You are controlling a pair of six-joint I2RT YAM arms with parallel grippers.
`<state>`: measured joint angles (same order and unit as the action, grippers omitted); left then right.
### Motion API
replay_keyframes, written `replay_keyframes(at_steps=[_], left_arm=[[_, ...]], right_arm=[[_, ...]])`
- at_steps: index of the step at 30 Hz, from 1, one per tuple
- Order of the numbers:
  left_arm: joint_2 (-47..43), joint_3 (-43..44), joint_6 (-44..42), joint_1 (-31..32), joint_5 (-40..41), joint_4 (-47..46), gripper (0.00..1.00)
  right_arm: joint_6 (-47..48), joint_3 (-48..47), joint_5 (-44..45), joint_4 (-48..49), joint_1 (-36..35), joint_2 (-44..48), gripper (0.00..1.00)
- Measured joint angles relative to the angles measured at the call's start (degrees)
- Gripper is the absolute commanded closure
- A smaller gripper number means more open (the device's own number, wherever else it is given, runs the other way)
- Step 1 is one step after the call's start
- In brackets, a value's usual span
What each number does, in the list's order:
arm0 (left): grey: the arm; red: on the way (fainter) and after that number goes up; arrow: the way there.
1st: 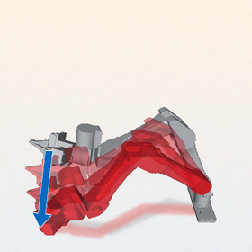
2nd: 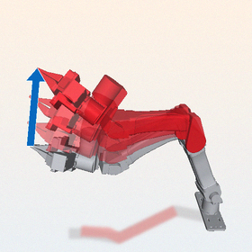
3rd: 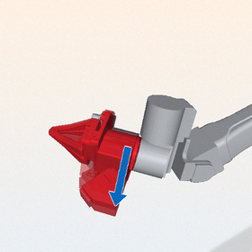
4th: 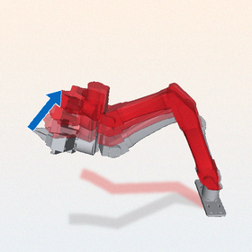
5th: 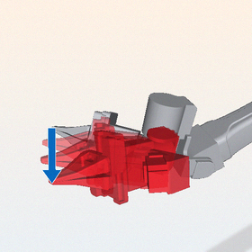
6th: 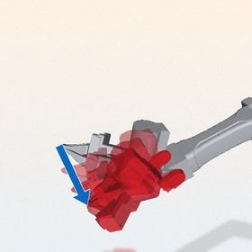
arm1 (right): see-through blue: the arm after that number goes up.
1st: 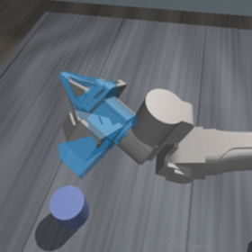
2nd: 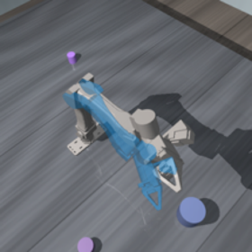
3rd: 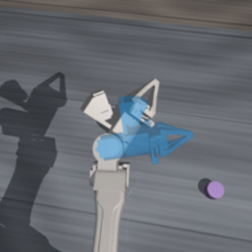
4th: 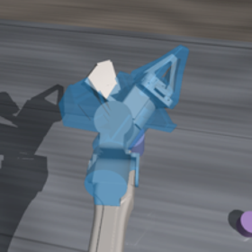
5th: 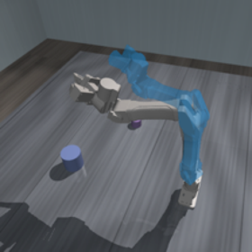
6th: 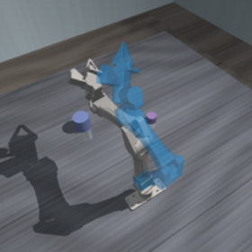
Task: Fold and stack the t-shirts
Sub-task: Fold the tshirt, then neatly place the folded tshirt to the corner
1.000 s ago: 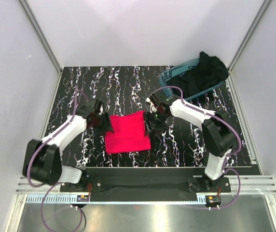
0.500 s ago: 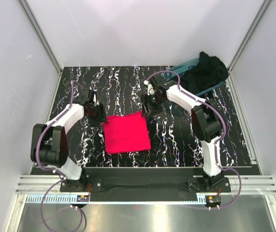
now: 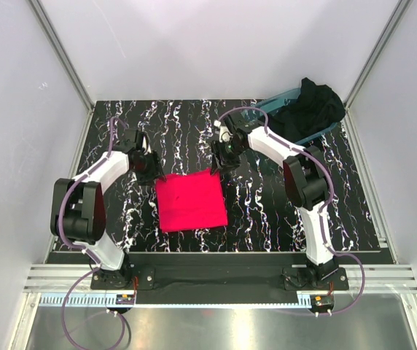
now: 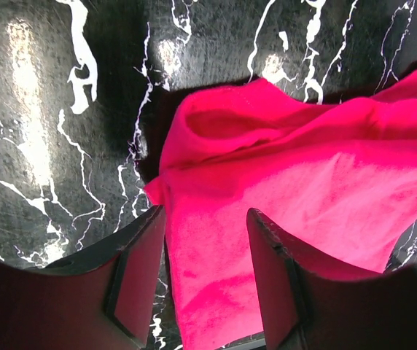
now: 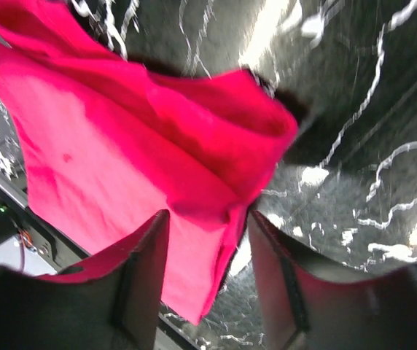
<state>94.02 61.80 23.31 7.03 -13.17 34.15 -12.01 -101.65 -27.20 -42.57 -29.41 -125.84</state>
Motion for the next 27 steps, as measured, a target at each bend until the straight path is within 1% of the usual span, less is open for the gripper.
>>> replay_keyframes(at_steps=[3, 9, 12, 13, 16, 17, 18, 19, 20, 22, 27], left_arm=[[0.87, 0.22, -0.02, -0.24, -0.24, -0.2, 0.47], [2.8, 0.48, -0.02, -0.37, -0.79, -0.92, 0.49], [3.56, 0.7, -0.02, -0.39, -1.16, -1.25, 0.53], [3.82, 0.83, 0.0, -0.42, -1.29, -1.4, 0.56], [4.44, 1.2, 0.0, -0.52, -1.81, -1.84, 0.7], [4.48, 1.22, -0.02, -0.55, -1.95, -2.05, 0.79], [4.48, 1.22, -0.02, -0.57, -2.12, -2.19, 0.85], [4.48, 1.22, -0.15, -0.57, -2.36, -2.4, 0.9], [4.46, 1.22, -0.26, -0.57, -2.56, -2.58, 1.0], [4.26, 1.22, -0.42, -0.57, -2.86, -2.64, 1.0], [0.7, 1.2, -0.35, -0.57, -3.13, -2.32, 1.0]], right_arm=[[-0.59, -1.95, -0.57, 0.33, 0.0, -1.11, 0.59], [-1.22, -3.87, -1.31, 0.28, -0.02, -2.91, 0.63], [-1.36, -3.89, -1.42, 0.28, -0.02, -3.26, 0.67], [-1.46, -3.89, -1.44, 0.28, -0.02, -3.37, 0.7], [-1.68, -3.89, -1.49, 0.26, -0.02, -3.48, 0.81], [-1.81, -3.89, -1.55, 0.24, -0.02, -3.48, 0.84], [-1.88, -3.96, -1.57, 0.17, -0.02, -3.48, 0.89], [-2.01, -4.07, -1.57, 0.02, -0.02, -3.48, 0.91], [-2.16, -4.11, -1.6, -0.15, -0.02, -3.48, 0.92], [-2.45, -4.11, -1.42, -0.39, -0.02, -3.45, 0.95], [-3.52, -3.61, -0.11, -1.66, -0.02, -1.73, 0.97]])
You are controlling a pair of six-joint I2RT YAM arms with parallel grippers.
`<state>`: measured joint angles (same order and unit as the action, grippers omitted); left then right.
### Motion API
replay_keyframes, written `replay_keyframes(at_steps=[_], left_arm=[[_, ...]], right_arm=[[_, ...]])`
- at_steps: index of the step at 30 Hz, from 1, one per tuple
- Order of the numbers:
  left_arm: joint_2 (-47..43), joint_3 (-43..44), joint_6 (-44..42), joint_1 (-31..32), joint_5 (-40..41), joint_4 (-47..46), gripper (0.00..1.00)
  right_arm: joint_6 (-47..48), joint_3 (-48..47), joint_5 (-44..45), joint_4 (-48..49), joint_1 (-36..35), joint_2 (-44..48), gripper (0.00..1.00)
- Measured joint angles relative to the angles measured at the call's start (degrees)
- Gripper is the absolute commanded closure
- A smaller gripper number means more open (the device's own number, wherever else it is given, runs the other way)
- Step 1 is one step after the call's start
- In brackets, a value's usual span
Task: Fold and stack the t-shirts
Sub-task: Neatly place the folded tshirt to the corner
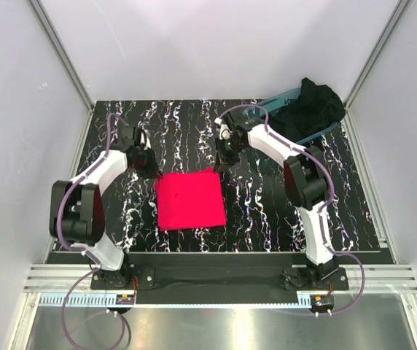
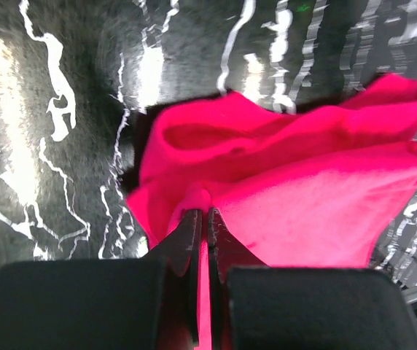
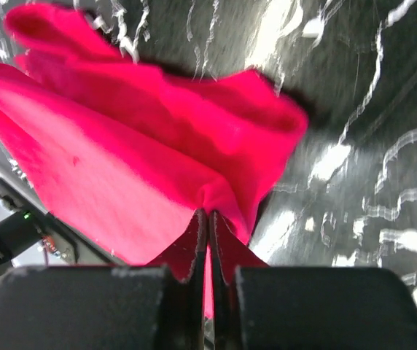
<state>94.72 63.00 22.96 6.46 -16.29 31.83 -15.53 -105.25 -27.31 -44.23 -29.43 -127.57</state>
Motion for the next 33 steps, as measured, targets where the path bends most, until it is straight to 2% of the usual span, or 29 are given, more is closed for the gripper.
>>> replay_keyframes(at_steps=[5, 8, 12, 16, 17, 19, 20, 24, 25, 29, 33], left_arm=[[-7.21, 0.0, 0.87, 0.0, 0.02, 0.52, 1.0], [-8.09, 0.57, 1.09, -0.02, 0.04, 0.55, 0.99], [-2.45, 3.19, 1.03, -0.02, 0.26, -0.68, 1.0], [6.1, 5.38, 0.79, -0.09, 2.14, -3.67, 0.99], [8.02, 6.23, 0.76, -0.2, 2.64, -3.72, 0.93], [13.0, 9.05, 0.61, -0.5, 3.67, -4.13, 0.85], [14.95, 10.4, 0.59, -0.66, 4.26, -4.37, 0.79], [16.5, 13.46, 0.15, -0.94, 6.91, -3.72, 0.57], [16.0, 14.25, 0.02, -0.96, 8.09, -3.06, 0.57], [11.15, 15.76, -0.55, -1.14, 11.15, 0.39, 0.51], [2.69, 15.54, -0.15, -1.25, 9.75, 2.32, 0.56]], right_arm=[[-1.36, 1.16, 1.38, -2.21, -0.02, 5.62, 0.98], [-2.14, 1.07, 1.68, -1.97, 0.11, 7.43, 0.98], [-2.6, 0.46, 1.62, -0.55, 0.7, 5.84, 0.97], [-2.69, -1.22, 1.18, 4.42, 2.03, -0.02, 0.95], [-2.71, -1.7, 1.14, 5.6, 2.51, -1.95, 0.93], [-2.97, -3.98, 1.09, 6.78, 3.43, -5.97, 0.73], [-3.21, -5.29, 1.11, 7.1, 3.89, -7.74, 0.68], [-1.81, -15.21, 2.84, 2.97, 5.49, -13.7, 0.57], [-1.36, -18.12, 3.58, 1.33, 5.73, -14.32, 0.49], [-0.09, -26.01, 6.71, -3.61, 6.14, -13.62, 0.47], [-0.17, -22.97, 6.54, -5.64, 5.92, -7.8, 0.51]])
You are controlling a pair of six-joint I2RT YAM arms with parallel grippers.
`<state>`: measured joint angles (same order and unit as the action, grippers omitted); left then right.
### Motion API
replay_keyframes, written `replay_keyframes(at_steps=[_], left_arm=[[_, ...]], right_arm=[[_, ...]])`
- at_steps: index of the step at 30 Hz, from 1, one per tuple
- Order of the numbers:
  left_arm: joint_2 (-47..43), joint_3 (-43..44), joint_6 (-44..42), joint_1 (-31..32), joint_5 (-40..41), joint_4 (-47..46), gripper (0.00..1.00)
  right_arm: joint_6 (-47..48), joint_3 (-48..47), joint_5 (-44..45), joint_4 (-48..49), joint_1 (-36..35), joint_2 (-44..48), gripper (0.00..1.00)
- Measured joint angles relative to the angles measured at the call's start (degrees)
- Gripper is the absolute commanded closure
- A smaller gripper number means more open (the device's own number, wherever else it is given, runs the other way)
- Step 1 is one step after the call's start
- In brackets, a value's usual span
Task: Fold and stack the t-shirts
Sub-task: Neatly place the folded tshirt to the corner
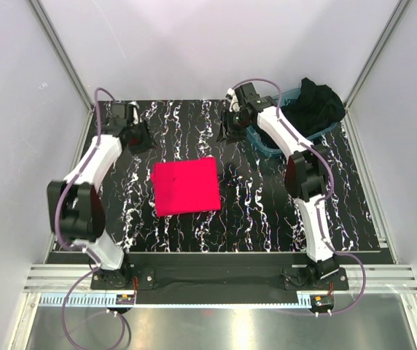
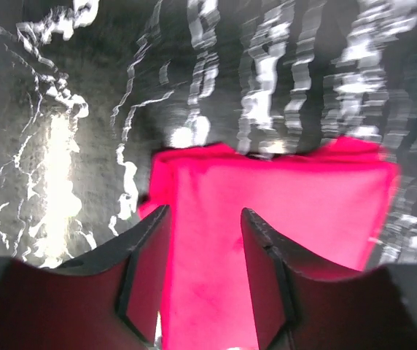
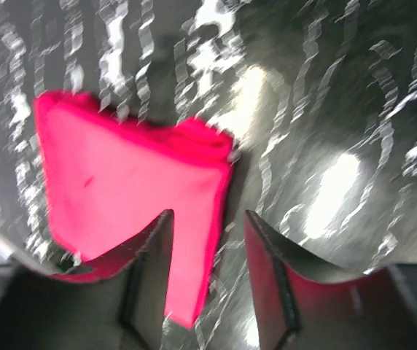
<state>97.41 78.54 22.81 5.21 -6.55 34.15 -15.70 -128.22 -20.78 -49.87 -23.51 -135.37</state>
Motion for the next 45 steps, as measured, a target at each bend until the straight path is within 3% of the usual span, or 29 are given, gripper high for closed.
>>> replay_keyframes(at_steps=[3, 5, 7, 11, 18, 21, 22, 24, 25, 29, 33, 40, 45], left_arm=[[-6.49, -3.54, 1.53, -0.13, -4.28, -2.64, 0.67], [-9.7, -8.2, 3.63, -0.13, -8.31, -5.75, 0.78], [-10.62, -13.42, 5.53, -0.13, -11.23, -8.68, 0.8], [-6.1, -21.27, 7.37, -0.09, -12.76, -10.25, 0.81], [2.08, -20.83, 5.09, -0.52, -11.02, -8.87, 0.85], [0.24, -19.93, 3.08, -0.5, -8.87, -8.15, 0.7], [-1.44, -19.93, 2.54, -0.52, -8.09, -7.1, 0.59], [-6.62, -20.04, 1.62, -0.52, -6.64, -5.44, 0.49], [-9.68, -20.06, 1.25, -0.52, -6.16, -4.68, 0.38], [-19.21, -20.85, -0.87, -0.55, -5.49, -4.33, 0.23], [-18.69, -23.34, -4.39, -0.57, -6.4, -5.86, 0.21], [-5.57, -22.86, -8.94, -1.38, -6.23, -9.07, 0.21], [1.33, -19.98, -9.55, -2.69, -8.94, -13.33, 0.21]], right_arm=[[-0.9, 4.52, -2.82, 0.28, -0.94, 4.39, 0.58], [-2.45, 8.9, -5.62, 2.51, -2.05, 6.75, 0.69], [-4.52, 13.09, -8.87, 4.76, -3.34, 7.82, 0.78], [-7.3, 16.55, -12.39, 7.3, -4.81, 6.05, 0.81], [-7.65, 16.59, -13.0, 8.37, -2.93, -0.42, 0.83], [-7.37, 16.72, -12.7, 7.41, -2.16, -0.79, 0.8], [-7.17, 16.7, -12.61, 7.17, -2.03, -0.59, 0.79], [-6.78, 16.72, -11.5, 5.99, -2.03, -0.13, 0.7], [-6.4, 16.79, -10.86, 5.07, -2.14, 0.28, 0.65], [-4.83, 20.7, -7.39, 1.4, -2.8, 5.79, 0.54], [-4.02, 27.23, -6.25, -1.42, -3.32, 16.02, 0.52], [-3.02, 39.17, -5.77, -2.51, -3.5, 36.13, 0.5], [-1.75, 47.82, -5.62, -3.37, -3.52, 42.34, 0.51]])
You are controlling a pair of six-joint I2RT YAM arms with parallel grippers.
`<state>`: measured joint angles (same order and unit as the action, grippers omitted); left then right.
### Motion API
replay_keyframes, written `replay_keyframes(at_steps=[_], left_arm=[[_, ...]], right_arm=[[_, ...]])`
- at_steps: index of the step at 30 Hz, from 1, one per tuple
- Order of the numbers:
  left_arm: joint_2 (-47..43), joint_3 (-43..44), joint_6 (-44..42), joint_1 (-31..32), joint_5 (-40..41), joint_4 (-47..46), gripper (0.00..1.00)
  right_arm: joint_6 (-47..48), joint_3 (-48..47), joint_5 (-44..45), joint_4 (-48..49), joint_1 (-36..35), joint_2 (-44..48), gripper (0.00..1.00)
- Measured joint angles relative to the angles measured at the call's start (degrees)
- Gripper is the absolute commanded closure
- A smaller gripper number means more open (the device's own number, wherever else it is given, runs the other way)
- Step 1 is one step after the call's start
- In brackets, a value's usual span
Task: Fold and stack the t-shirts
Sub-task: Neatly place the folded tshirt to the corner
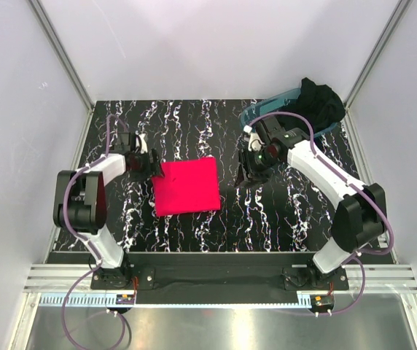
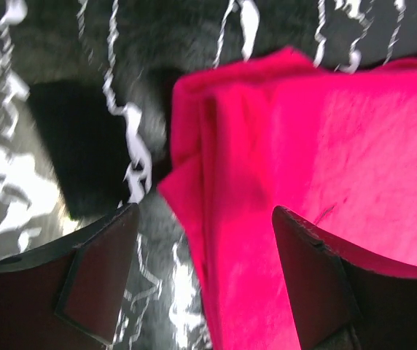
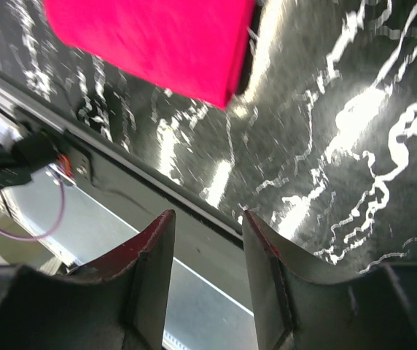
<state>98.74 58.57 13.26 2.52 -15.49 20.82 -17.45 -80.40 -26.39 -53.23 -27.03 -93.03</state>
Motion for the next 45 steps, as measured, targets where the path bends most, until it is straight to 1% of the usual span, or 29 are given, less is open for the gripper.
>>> replay_keyframes(at_steps=[6, 10, 11, 12, 16, 19, 20, 21, 22, 23, 24, 26, 28, 32, 36, 38, 40, 43, 45], left_arm=[[2.8, 0.83, 0.31, -0.76, -4.96, -5.11, 0.23], [4.5, 1.62, 1.36, -1.01, -8.09, -7.48, 0.33], [4.59, 1.62, 1.77, -1.03, -8.55, -7.61, 0.38], [4.59, 1.46, 2.1, -1.05, -8.9, -7.72, 0.42], [4.59, 0.87, 2.8, -1.27, -9.6, -7.39, 0.46], [4.59, 0.85, 2.86, -1.42, -9.55, -6.91, 0.59], [4.59, 0.85, 2.84, -1.46, -9.55, -6.62, 0.65], [4.59, 0.85, 2.91, -1.49, -9.49, -6.36, 0.82], [4.59, 0.87, 3.13, -1.49, -9.27, -6.01, 0.88], [4.63, 0.98, 2.95, -1.51, -9.07, -5.57, 0.97], [4.68, 1.27, 2.75, -1.51, -8.72, -4.92, 1.0], [5.01, 2.93, 2.01, -1.46, -7.02, -2.54, 1.0], [5.07, 4.68, 1.18, -1.25, -3.5, -0.44, 1.0], [5.07, 9.42, -3.15, -1.55, 7.67, 2.49, 1.0], [7.04, 16.09, -9.92, -2.25, 19.1, 1.95, 1.0], [10.56, 21.11, -13.2, -2.75, 22.95, 1.36, 1.0], [16.7, 28.28, -15.93, -3.63, 26.43, 0.52, 1.0], [28.2, 42.38, -19.02, -5.27, 30.82, 2.86, 1.0], [34.27, 49.68, -21.05, -6.03, 32.98, 3.37, 1.0]], right_arm=[[1.25, 4.13, -0.07, -0.07, 0.0, 0.52, 0.51], [2.03, 4.17, -0.15, 0.02, 0.0, 0.83, 0.51], [2.29, 4.17, -0.17, 0.02, 0.0, 0.96, 0.51], [2.54, 4.17, -0.2, 0.02, 0.0, 1.09, 0.51], [3.54, 4.2, -0.17, 0.02, 0.02, 1.49, 0.51], [4.0, 4.31, -0.17, 0.02, 0.02, 1.57, 0.51], [4.09, 4.37, -0.17, 0.04, 0.02, 1.57, 0.51], [4.17, 4.48, -0.2, 0.09, 0.02, 1.57, 0.51], [4.2, 4.61, -0.17, 0.11, 0.02, 1.6, 0.51], [4.2, 4.76, -0.17, 0.13, 0.02, 1.6, 0.51], [4.2, 4.96, -0.2, 0.22, 0.02, 1.6, 0.51], [4.2, 5.29, -0.17, 0.22, 0.02, 1.64, 0.51], [4.2, 5.92, -0.11, 0.33, 0.02, 1.86, 0.51], [4.17, 8.07, -0.04, 0.52, 0.02, 2.95, 0.51], [4.13, 10.62, -0.04, 0.66, 0.02, 3.85, 0.51], [3.98, 11.61, -0.07, 0.68, 0.02, 3.96, 0.5], [3.72, 12.2, -0.07, 0.74, 0.02, 3.96, 0.5], [3.48, 12.37, -0.04, 1.03, 0.02, 3.96, 0.51], [3.34, 12.37, -0.04, 1.11, 0.07, 3.96, 0.5]])
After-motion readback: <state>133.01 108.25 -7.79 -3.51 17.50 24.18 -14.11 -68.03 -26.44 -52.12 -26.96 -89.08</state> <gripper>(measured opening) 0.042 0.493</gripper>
